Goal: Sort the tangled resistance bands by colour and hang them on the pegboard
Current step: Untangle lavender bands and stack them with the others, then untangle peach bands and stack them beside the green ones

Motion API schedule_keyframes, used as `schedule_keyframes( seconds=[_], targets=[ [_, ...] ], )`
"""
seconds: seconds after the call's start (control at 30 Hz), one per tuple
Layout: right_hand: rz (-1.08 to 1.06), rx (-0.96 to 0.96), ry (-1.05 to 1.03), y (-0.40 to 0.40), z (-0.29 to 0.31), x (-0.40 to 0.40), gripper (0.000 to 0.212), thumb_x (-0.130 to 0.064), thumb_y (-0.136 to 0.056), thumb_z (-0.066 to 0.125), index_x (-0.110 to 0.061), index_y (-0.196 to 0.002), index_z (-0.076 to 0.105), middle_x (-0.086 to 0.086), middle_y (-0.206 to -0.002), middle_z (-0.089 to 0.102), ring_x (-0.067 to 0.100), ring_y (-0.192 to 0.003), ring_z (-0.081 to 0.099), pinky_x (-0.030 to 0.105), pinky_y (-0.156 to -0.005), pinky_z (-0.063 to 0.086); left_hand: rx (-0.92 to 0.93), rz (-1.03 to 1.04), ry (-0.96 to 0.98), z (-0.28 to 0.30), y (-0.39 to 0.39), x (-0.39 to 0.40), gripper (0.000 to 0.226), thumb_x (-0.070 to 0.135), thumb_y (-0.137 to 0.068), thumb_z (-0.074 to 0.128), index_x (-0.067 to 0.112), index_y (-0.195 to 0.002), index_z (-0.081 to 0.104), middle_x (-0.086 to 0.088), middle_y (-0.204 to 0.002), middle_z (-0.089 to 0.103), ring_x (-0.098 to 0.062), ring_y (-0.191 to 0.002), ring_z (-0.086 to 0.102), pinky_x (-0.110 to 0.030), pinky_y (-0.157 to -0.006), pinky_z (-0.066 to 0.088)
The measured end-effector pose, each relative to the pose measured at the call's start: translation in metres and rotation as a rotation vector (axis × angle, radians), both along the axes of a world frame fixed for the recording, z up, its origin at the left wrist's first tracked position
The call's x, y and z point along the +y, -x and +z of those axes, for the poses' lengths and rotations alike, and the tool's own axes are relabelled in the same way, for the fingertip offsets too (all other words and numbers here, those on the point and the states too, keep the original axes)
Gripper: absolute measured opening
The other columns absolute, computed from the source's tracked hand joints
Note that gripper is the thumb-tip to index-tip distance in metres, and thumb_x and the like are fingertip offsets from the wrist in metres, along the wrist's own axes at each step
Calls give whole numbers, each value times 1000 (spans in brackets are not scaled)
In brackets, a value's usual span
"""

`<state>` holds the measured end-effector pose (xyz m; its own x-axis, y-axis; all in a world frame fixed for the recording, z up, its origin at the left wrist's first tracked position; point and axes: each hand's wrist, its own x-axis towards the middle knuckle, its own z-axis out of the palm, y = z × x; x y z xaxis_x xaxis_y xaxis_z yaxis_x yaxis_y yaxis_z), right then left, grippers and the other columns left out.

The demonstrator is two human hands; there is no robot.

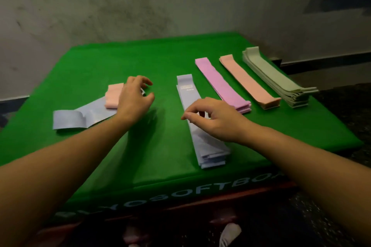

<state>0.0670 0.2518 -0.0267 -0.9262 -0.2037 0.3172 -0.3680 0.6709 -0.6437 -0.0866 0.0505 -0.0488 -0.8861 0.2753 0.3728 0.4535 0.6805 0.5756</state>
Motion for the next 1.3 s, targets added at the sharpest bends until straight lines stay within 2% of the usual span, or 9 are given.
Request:
schedule_keyframes(
  seconds=[0.1, 0.27, 0.47, 0.57, 0.67, 0.87, 1.0, 1.17, 1.3],
  targets=[
    [13, -31, -15, 22, 0, -25, 16, -27, -98, 60, -21, -98, 75, -12, -89, 67, -2, -81, 56, 17, -72, 43, 123, 115, 106, -8, -3, -36, 25, 22, -87, 67, 21, -112, 60, -5, -116, 56, -25, -109, 49, -40, -89, 38],
    [9, -57, -6, 56, -5, -65, 14, -29, -96, 61, -25, -97, 74, -20, -84, 65, -2, -81, 59, 21, -75, 47, 36, 253, 201, -22, 6, -77, 44, 37, -86, 67, 25, -126, 54, -5, -126, 58, -26, -113, 52, -43, -97, 41],
    [-9, -66, -52, 84, -7, -98, 14, -26, -96, 59, -20, -95, 72, -16, -84, 64, -2, -75, 56, 22, -69, 44, -16, 187, 34, -28, 5, -92, 22, 28, -84, 71, 30, -106, 69, 2, -106, 72, -19, -96, 65, -41, -88, 53],
    [-32, -106, -51, 92, -6, -106, 5, -24, -95, 60, -26, -100, 61, -15, -89, 60, -5, -68, 52, 21, -64, 43, 2, 143, -156, -26, 0, -93, 19, 15, -88, 68, 22, -105, 69, 3, -103, 69, -6, -88, 61, -21, -80, 51],
    [-75, -132, -27, 98, -9, -110, 38, -21, -89, 67, -36, -113, 41, -9, -103, 56, 11, -67, 55, 34, -69, 52, 14, 97, -342, -21, -8, -97, 17, 10, -90, 67, 22, -102, 65, 7, -98, 64, 16, -83, 56, -2, -73, 42],
    [-151, -103, 18, 97, -3, -116, 70, -25, -83, 76, -35, -140, 37, -5, -126, 41, 7, -79, 52, 25, -75, 48, -22, -21, -577, -8, -37, -99, 15, 5, -92, 66, 19, -97, 65, 15, -92, 66, 12, -85, 61, -8, -76, 49],
    [-200, -1, 6, 91, 2, -120, 25, -22, -85, 71, -31, -107, 65, -7, -118, 53, 12, -106, 53, 38, -100, 46, -14, -109, -696, 8, -53, -99, 23, 6, -92, 66, 29, -91, 62, 12, -87, 67, -5, -83, 64, -18, -71, 53],
    [-265, -47, 250, 72, 22, -116, 10, -21, -84, 67, -26, -83, 58, -3, -80, 67, 11, -72, 58, 29, -66, 47, -2, -147, -719, 28, -69, -105, 17, 11, -95, 59, 28, -91, 60, 13, -78, 62, -15, -75, 59, -32, -67, 51],
    [-309, -24, 499, 51, 44, -106, 16, -8, -85, 67, -23, -86, 62, -4, -81, 65, 10, -73, 56, 25, -67, 46, -152, -85, -816, 43, -84, -105, 21, 6, -99, 50, 23, -89, 59, 1, -74, 58, -5, -60, 53, -25, -56, 44]
  ],
)
